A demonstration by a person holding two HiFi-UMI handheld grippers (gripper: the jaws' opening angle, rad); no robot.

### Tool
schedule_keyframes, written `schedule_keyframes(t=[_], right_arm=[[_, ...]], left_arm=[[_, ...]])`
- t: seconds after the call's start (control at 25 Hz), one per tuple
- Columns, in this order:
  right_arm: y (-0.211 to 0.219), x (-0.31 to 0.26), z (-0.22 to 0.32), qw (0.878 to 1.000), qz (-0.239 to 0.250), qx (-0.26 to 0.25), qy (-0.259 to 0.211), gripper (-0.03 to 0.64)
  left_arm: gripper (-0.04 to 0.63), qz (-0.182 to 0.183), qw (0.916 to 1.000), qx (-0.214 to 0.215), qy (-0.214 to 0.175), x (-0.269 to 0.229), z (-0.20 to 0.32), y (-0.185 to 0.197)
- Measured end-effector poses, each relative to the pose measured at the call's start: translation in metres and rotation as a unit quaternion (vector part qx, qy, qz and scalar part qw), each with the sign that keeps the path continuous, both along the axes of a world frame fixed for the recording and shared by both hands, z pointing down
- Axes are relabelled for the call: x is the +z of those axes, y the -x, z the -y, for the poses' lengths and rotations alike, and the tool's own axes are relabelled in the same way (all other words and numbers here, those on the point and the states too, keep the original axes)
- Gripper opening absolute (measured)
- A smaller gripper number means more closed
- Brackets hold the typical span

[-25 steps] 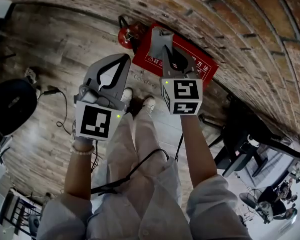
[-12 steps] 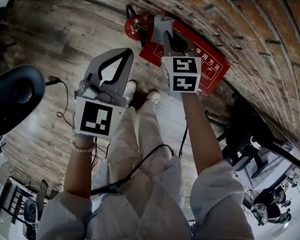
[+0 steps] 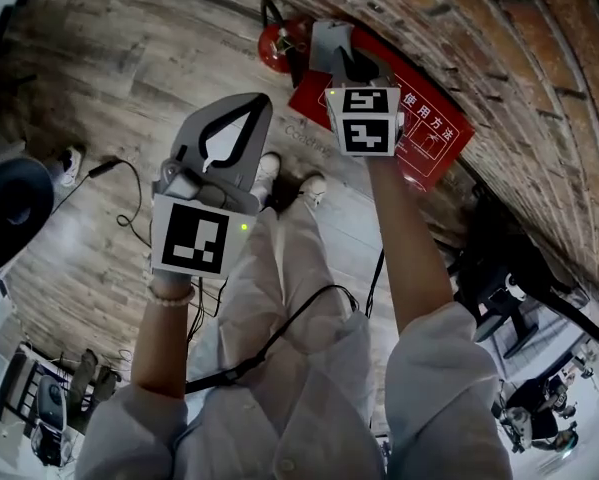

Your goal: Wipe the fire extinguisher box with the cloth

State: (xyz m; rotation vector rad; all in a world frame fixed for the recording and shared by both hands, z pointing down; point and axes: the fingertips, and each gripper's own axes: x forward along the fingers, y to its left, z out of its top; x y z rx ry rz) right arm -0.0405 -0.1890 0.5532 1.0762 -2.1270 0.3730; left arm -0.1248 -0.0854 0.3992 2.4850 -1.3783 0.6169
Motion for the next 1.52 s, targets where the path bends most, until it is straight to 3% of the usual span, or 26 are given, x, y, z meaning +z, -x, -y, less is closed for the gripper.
schedule_keyframes(t=[0.56, 1.52], right_arm=[[-0.003, 0.012, 0.002, 1.000, -0.021, 0.003, 0.003, 0.023], [-0.058, 0.013, -0.002, 0.999, -0.033, 0.034, 0.004, 0.023]], left_arm=[[-0.003, 0.002, 1.0000, -0.001, 0.010, 0.005, 0.000, -0.006], [-0.003, 0.001, 0.9994, 0.035, 0.001, 0.003, -0.005, -0.054]])
